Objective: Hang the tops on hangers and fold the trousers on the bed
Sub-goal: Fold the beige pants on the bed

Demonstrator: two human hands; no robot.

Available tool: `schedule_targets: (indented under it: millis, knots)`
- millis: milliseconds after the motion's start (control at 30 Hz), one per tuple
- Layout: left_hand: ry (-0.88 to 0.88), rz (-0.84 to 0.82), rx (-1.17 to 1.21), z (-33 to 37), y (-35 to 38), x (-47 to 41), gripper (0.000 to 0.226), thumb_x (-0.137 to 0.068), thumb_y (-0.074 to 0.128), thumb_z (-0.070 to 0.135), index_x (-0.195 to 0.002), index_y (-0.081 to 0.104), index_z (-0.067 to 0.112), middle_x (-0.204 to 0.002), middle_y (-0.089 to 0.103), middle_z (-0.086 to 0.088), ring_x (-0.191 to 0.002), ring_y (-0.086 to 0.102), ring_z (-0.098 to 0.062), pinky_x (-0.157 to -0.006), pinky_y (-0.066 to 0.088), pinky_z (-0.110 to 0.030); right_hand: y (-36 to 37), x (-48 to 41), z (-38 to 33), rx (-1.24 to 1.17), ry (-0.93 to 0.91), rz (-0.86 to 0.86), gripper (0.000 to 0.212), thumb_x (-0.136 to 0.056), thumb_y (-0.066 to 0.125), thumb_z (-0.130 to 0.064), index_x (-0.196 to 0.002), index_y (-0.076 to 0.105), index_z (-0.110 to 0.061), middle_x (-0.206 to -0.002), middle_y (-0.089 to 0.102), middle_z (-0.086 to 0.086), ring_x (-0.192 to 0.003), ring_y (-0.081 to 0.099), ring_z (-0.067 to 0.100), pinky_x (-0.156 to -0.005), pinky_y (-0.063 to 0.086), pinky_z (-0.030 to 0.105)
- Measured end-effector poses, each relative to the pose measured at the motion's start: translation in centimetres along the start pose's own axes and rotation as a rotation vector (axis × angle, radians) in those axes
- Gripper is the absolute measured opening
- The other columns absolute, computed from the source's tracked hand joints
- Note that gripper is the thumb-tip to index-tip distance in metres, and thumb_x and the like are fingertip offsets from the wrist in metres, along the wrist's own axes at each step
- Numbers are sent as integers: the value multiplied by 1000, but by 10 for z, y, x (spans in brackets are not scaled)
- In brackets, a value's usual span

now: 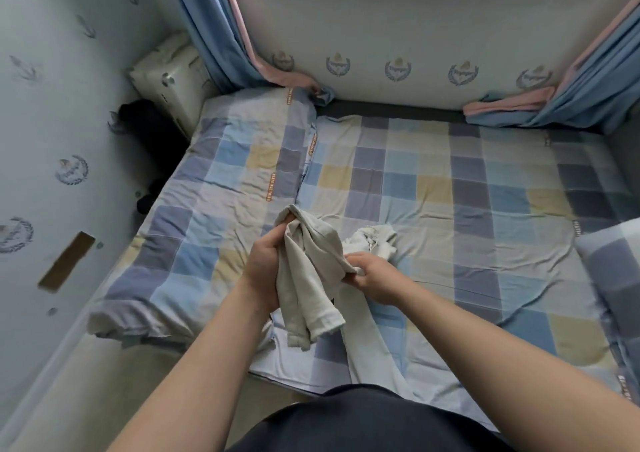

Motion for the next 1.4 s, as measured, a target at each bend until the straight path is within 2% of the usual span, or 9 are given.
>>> schedule_targets:
  millis: [67, 233, 367, 467, 600, 767, 967, 1233, 1400]
  knots:
    - [76, 73, 45, 14, -18, 1, 40, -95, 49, 36, -90, 82, 13, -96, 76, -16, -91, 74, -29, -75, 61, -37, -1, 1, 3, -9, 41, 18, 14, -98, 64, -26, -92, 71, -15, -91, 68, 2, -90, 60, 21, -78, 45, 22]
    - [186, 411, -6, 52, -70, -3, 42, -102, 55, 39, -131, 65, 10, -125, 69, -16, -117, 66, -29, -102, 52, -44, -35, 11, -8, -27, 104, 158, 28, -101, 57, -34, -85, 72, -16, -83, 68, 5, -81, 60, 26, -76, 49, 44]
    - [323, 333, -350, 69, -59, -4, 38, -98, 64, 29, -134, 57, 19, -134, 64, -12, -124, 61, -28, -109, 46, -50, -71, 17, -45, -271, 77, 318, 38, -100, 57, -38, -88, 75, -7, -78, 71, 4, -73, 62, 22, -68, 50, 38]
    - [372, 355, -668, 62, -40, -1, 74, -88, 72, 46, -152, 38, 30, -158, 39, 1, -143, 40, -18, -119, 33, -45, -98, 18, -72, -491, 56, 389, 46, -101, 57, -35, -93, 69, 8, -77, 58, 12, -72, 51, 25, -67, 42, 38]
    - [224, 45, -681, 12, 1, -7, 74, -64, 80, 57, -129, 62, 27, -122, 69, 6, -113, 65, -9, -92, 55, -27, -116, 16, -105, -605, 19, 416, 49, -101, 58, -36, -99, 67, 12, -82, 55, 14, -74, 51, 27, -67, 46, 44]
    - [196, 248, -817, -19, -3, -22, 11, -84, 75, 35, -86, 71, 24, -80, 74, 10, -79, 70, -9, -70, 57, -33, -124, 13, -120, -720, -20, 448, 33, -101, 60, -29, -94, 72, 1, -82, 66, 14, -73, 65, 24, -66, 60, 44]
    - [145, 323, -517, -20, -15, -24, 11, -96, 67, 25, -96, 76, 18, -87, 78, 4, -86, 73, -14, -70, 58, -27, -98, 27, -75, -666, 77, 282, 25, -98, 63, -19, -123, 65, -24, -118, 71, -3, -109, 67, 16, -91, 59, 39]
    - [79, 255, -330, -13, 13, -22, 16, -98, 65, 24, -101, 72, 10, -97, 76, -16, -93, 74, -32, -73, 62, -43, 5, 59, -23, -491, 200, -32, 63, -70, 82, -49, -127, 56, -39, -113, 70, -16, -101, 66, -3, -86, 55, 20]
    - [121, 225, -245, 3, 16, -30, 24, -98, 65, 26, -110, 69, 6, -106, 74, -19, -101, 72, -32, -81, 60, -43, -7, 47, -8, -311, 213, 207, 4, -93, 68, -30, -91, 71, -29, -89, 73, -12, -94, 67, 14, -82, 53, 33]
Point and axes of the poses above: each hand's wrist, its own x-axis away from the middle knuckle, its own y-axis out of the palm, z = x × y, the point moved 7 cm from there along -x, towards the middle knuckle
